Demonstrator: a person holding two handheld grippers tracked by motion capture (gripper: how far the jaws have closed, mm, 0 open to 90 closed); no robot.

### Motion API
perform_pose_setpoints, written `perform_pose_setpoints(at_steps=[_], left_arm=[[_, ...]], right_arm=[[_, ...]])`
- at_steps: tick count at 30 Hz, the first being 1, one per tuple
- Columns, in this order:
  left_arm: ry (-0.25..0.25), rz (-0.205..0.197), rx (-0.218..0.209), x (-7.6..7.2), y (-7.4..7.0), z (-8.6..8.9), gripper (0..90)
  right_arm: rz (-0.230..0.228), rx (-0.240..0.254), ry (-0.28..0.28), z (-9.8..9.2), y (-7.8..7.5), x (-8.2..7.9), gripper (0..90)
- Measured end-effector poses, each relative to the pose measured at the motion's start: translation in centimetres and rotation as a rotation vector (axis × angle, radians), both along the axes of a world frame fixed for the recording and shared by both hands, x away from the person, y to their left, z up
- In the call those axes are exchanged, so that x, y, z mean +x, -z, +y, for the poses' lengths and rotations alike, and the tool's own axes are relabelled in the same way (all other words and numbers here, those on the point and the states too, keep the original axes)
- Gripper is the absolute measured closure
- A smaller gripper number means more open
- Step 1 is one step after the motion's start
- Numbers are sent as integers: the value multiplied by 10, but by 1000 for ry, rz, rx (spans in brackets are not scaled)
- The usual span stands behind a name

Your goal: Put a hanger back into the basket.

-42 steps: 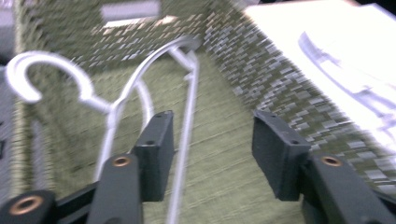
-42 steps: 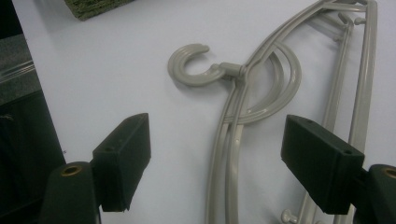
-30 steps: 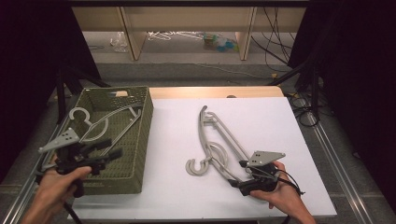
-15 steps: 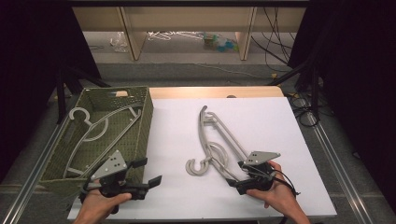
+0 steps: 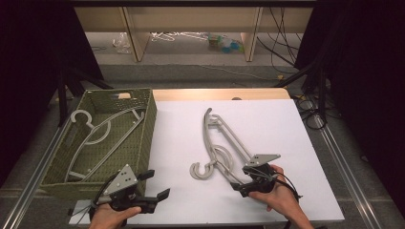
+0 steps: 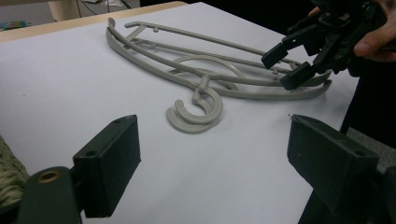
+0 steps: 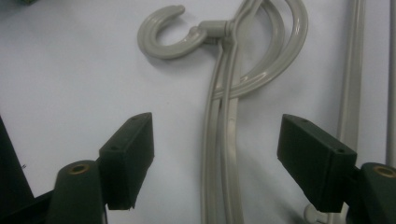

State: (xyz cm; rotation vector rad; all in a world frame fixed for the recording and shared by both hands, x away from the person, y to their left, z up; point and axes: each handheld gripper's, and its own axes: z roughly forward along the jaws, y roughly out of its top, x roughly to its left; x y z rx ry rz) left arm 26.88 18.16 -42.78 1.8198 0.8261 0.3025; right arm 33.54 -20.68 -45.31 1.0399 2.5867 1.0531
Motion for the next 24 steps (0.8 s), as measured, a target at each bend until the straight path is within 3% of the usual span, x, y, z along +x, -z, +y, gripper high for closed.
perform_pose_setpoints(at_steps=[4, 8, 9, 12, 16, 20, 24], left_arm=[[4, 1, -8, 1, 2, -1, 172], [18, -2, 1, 1, 3, -2, 172], [23, 0, -3, 1, 3, -2, 172], [19, -6, -13, -1, 2, 0, 173], [13, -3, -25, 0, 1, 1, 176], [18, -5, -32, 1, 2, 1, 177], [2, -13, -30, 1, 0, 3, 182]], right_arm=[[45, -7, 17, 2, 4, 5, 323], [69, -30, 11, 6, 9, 14, 387], [99, -41, -4, 9, 11, 16, 437], [129, -56, -18, 13, 14, 20, 476], [132, -61, -33, 16, 16, 26, 524], [165, -60, -47, 21, 16, 33, 590], [171, -89, -49, 25, 17, 35, 666]])
